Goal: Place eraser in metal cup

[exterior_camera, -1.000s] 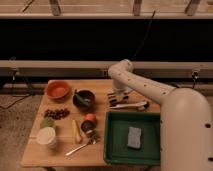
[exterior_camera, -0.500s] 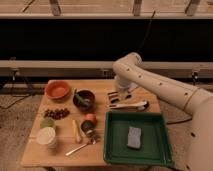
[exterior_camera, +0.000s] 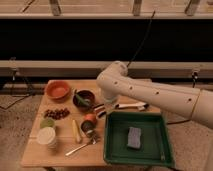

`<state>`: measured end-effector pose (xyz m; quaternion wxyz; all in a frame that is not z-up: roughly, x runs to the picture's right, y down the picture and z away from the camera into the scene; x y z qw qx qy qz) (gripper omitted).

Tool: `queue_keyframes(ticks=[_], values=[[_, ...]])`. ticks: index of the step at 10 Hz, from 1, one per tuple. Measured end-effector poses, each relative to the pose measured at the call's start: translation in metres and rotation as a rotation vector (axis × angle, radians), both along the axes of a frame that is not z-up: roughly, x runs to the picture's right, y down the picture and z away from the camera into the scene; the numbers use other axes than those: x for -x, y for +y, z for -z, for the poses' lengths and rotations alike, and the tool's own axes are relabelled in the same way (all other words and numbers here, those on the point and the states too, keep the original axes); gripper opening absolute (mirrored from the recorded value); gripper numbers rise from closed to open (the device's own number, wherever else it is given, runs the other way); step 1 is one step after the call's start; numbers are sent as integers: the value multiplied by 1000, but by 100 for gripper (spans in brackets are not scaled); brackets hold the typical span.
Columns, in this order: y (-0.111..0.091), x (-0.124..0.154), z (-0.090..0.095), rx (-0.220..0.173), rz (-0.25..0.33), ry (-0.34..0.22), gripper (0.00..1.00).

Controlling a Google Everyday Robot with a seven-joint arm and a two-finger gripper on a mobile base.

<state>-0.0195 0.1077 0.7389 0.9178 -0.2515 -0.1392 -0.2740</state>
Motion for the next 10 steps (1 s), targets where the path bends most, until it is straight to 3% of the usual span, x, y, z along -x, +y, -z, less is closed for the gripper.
queue_keyframes(ticks=[3, 5, 8, 10], values=[[27, 51, 29, -1, 104, -77, 0], [44, 64, 43, 1, 154, -101, 5], [65, 77, 30, 20, 180, -107, 35], [65, 88, 20, 23, 173, -107, 57]])
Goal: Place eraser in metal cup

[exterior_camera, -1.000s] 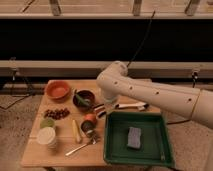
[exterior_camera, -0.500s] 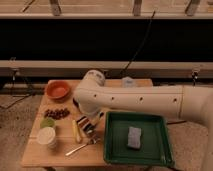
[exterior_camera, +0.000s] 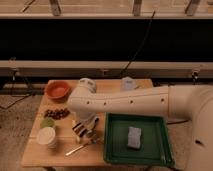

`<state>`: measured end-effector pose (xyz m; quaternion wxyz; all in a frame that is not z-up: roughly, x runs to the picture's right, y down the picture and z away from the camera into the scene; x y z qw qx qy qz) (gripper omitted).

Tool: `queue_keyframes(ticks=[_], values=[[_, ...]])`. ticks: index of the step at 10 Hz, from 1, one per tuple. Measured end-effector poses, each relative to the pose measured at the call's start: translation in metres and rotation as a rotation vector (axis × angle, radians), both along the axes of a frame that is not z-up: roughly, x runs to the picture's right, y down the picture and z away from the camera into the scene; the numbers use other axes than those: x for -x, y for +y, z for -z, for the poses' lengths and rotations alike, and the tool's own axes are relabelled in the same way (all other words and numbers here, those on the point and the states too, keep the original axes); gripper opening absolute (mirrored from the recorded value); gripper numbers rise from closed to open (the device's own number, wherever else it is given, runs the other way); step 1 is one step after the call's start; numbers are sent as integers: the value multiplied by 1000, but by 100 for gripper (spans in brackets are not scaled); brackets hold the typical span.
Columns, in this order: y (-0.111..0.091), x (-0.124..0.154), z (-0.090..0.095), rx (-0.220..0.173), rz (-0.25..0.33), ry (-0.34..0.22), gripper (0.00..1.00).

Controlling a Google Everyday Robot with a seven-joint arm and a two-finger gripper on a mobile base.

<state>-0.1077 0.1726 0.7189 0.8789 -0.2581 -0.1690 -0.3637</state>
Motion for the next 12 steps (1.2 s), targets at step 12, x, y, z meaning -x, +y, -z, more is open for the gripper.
queue_keyframes(ticks=[12], values=[[-23, -36, -9, 21, -29, 19, 80]])
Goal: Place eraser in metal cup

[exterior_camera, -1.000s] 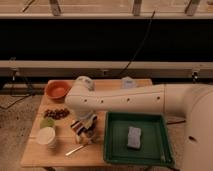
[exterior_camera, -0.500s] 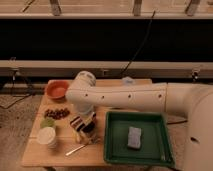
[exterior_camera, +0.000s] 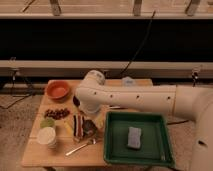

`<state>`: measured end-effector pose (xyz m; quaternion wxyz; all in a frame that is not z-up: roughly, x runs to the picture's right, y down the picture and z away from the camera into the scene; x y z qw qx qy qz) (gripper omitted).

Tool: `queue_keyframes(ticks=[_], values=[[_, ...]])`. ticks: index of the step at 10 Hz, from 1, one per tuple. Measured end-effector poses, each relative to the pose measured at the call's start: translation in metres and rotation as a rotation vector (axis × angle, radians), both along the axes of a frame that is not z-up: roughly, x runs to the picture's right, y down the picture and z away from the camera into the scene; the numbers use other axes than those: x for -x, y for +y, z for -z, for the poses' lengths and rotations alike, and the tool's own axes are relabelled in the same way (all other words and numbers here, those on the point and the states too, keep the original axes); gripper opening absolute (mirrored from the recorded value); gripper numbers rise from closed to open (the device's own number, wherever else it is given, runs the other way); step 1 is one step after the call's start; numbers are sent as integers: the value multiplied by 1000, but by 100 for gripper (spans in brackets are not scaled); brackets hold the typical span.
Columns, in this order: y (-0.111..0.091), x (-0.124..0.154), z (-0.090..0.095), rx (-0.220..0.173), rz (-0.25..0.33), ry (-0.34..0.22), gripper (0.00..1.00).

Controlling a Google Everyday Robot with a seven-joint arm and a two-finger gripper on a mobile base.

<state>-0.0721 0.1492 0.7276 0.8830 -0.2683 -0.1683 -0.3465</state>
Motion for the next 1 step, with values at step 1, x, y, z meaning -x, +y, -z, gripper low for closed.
queue_keyframes(ticks=[1], values=[[0, 1, 1, 2, -2, -2, 80]])
